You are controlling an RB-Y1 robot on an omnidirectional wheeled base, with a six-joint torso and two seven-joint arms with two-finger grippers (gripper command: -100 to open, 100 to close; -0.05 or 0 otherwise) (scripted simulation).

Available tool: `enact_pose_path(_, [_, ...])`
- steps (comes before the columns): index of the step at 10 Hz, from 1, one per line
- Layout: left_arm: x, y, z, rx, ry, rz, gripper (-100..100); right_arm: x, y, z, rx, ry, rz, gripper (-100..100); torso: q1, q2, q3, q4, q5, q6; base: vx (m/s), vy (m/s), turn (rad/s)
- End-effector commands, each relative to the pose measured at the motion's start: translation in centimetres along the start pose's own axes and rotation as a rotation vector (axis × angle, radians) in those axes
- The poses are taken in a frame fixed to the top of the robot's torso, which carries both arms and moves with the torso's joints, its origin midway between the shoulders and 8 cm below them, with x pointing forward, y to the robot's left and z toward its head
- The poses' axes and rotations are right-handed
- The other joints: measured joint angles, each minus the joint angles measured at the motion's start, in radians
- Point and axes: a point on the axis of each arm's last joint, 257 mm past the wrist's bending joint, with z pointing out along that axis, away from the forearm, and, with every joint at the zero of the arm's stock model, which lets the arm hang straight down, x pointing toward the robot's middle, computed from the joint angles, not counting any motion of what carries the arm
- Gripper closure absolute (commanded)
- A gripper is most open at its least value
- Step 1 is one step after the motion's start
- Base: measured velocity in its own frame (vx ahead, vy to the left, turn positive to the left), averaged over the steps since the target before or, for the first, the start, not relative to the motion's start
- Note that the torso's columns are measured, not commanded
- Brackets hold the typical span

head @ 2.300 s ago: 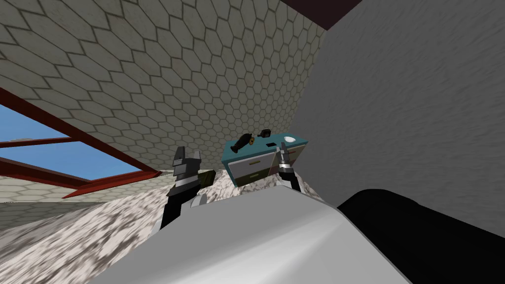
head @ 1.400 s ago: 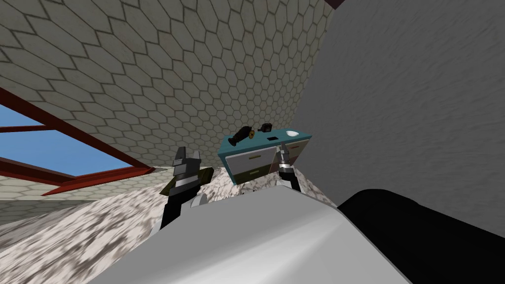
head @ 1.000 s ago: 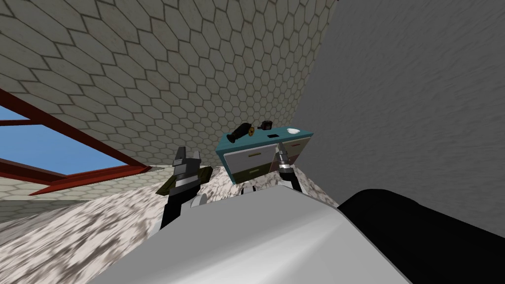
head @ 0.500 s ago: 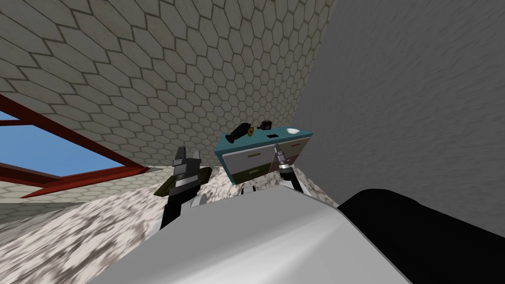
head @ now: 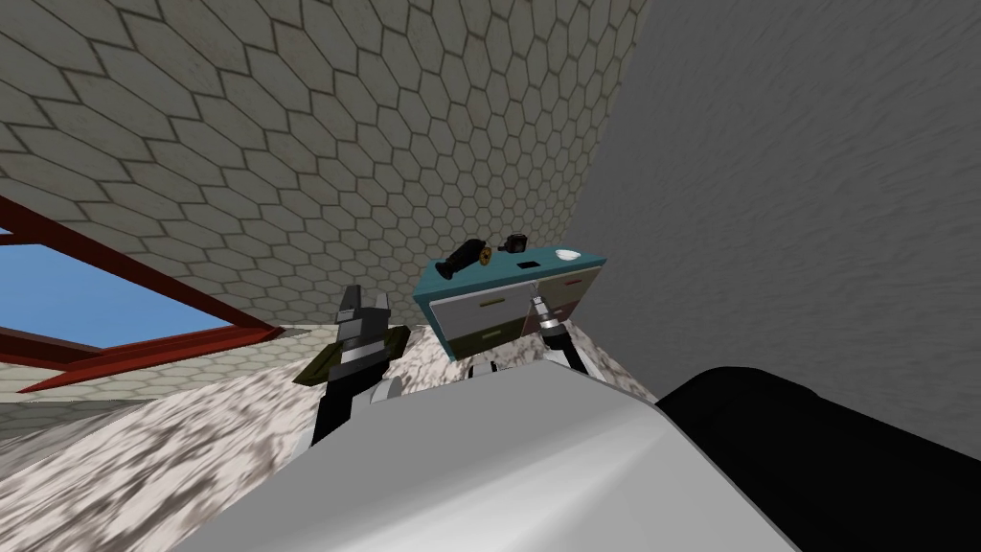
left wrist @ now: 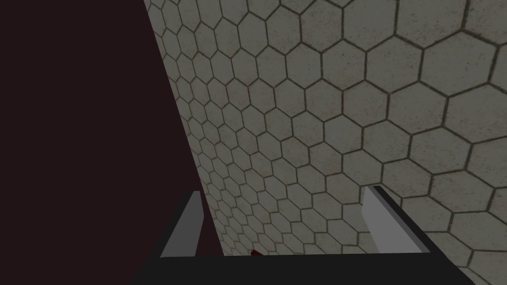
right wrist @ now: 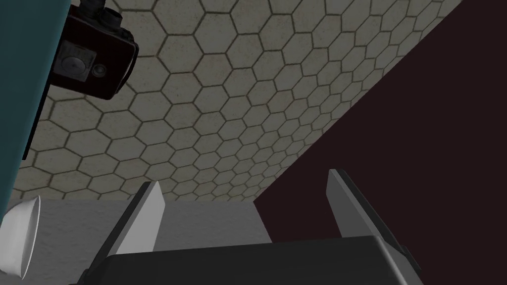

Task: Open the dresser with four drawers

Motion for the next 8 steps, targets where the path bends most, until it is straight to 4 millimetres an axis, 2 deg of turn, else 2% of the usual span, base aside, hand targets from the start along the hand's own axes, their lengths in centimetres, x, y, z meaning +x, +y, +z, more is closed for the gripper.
enact_pose_path(1, [0.0, 0.0, 0.0, 0.000, 0.000, 0.000, 0, 0.4, -0.3, 0.0, -0.002, 0.013, -0.075, -100, 0.000, 0.000, 0.000, 0.000, 0.000, 0.000, 0.007, -0.006, 0.001])
enact_pose_path(2, [0.0, 0.0, 0.0, 0.000, 0.000, 0.000, 0, 1.2, -1.0, 0.0, -0.004, 0.037, -0.126, -100, 0.001, 0.001, 0.000, 0.000, 0.000, 0.000, 0.014, -0.009, -0.029])
enact_pose_path(4, [0.0, 0.0, 0.0, 0.000, 0.000, 0.000, 0, 1.2, -1.0, 0.0, -0.005, 0.037, -0.165, -100, 0.000, 0.000, 0.000, 0.000, 0.000, 0.000, 0.011, -0.006, -0.006])
enact_pose_path(5, [0.0, 0.0, 0.0, 0.000, 0.000, 0.000, 0, 2.0, -1.7, 0.0, -0.007, 0.061, -0.216, -100, 0.001, 0.001, 0.000, 0.000, 0.000, 0.000, 0.013, -0.010, -0.033])
enact_pose_path(7, [0.0, 0.0, 0.0, 0.000, 0.000, 0.000, 0, 2.0, -1.7, 0.0, -0.009, 0.061, -0.257, -100, 0.000, 0.000, 0.000, 0.000, 0.000, 0.000, 0.010, -0.007, -0.006])
enact_pose_path(8, [0.0, 0.0, 0.0, 0.000, 0.000, 0.000, 0, 2.9, -2.6, 0.0, -0.011, 0.084, -0.308, -100, 0.000, 0.000, 0.000, 0.000, 0.000, 0.000, 0.014, -0.007, -0.038])
